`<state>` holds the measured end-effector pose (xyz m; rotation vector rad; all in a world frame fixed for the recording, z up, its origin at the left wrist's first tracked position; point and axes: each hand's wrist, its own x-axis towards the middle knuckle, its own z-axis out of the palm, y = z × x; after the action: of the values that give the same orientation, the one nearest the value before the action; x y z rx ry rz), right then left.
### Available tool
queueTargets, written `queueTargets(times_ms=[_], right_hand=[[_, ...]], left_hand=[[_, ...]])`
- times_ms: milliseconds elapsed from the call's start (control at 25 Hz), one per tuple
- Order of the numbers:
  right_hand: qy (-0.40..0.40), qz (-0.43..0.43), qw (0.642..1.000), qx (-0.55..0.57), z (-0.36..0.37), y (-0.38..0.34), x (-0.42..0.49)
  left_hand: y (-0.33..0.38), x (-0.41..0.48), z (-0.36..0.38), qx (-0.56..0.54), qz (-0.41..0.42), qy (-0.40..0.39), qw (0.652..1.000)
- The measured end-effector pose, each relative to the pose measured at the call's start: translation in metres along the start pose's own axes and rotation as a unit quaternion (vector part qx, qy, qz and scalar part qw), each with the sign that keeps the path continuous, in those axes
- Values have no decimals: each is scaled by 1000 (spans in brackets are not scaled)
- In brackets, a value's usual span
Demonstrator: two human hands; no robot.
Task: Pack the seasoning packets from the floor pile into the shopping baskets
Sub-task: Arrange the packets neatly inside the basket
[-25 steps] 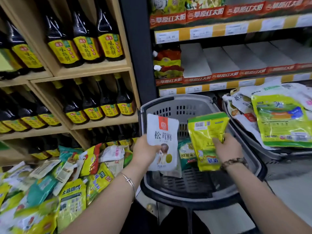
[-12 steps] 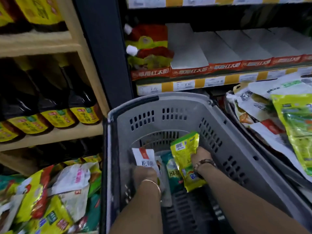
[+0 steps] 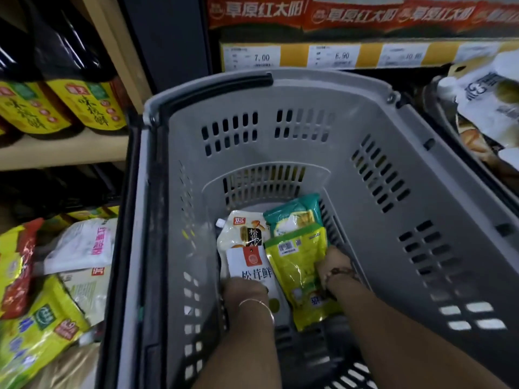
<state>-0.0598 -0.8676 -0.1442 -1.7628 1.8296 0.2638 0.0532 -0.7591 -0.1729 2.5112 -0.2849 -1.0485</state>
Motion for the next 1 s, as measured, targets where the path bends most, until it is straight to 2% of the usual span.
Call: queueTargets(times_ms=[40, 80, 120, 160, 200, 280, 360, 520, 640, 880, 1000], right_hand=[[42, -30, 999, 5, 3, 3, -3], [93, -90, 991, -37, 3, 4, -7], [141, -173, 968, -114, 3, 6, -9], [164, -257, 934, -186, 2, 8, -9], [149, -322, 904, -240, 0, 7, -8], [33, -374, 872, -316, 3, 4, -6], [-75, -345, 860, -368, 13, 12, -5], [-112, -294, 870, -380, 19, 41, -11], [-121, -298, 861, -393, 22, 51, -22], [-189, -296, 829, -434, 53, 87, -46], [-207, -274, 833, -434, 62, 93, -45]], left_hand=[[1, -5, -2, 12, 7, 47, 999], [5, -10, -4, 30, 20, 102, 994], [9, -16, -5, 92, 74, 133, 984], [10, -18, -3, 162, 133, 127, 970], [7, -15, 1, 229, 191, 94, 950], [3, -4, 5, 292, 216, 36, 931], [-7, 0, 8, 335, 194, -29, 921], [-34, -9, 13, 335, 183, -109, 918], [-63, -23, 20, 396, 233, -102, 882], [-85, -34, 29, 397, 253, -87, 878], [-89, -34, 32, 404, 253, -78, 876]])
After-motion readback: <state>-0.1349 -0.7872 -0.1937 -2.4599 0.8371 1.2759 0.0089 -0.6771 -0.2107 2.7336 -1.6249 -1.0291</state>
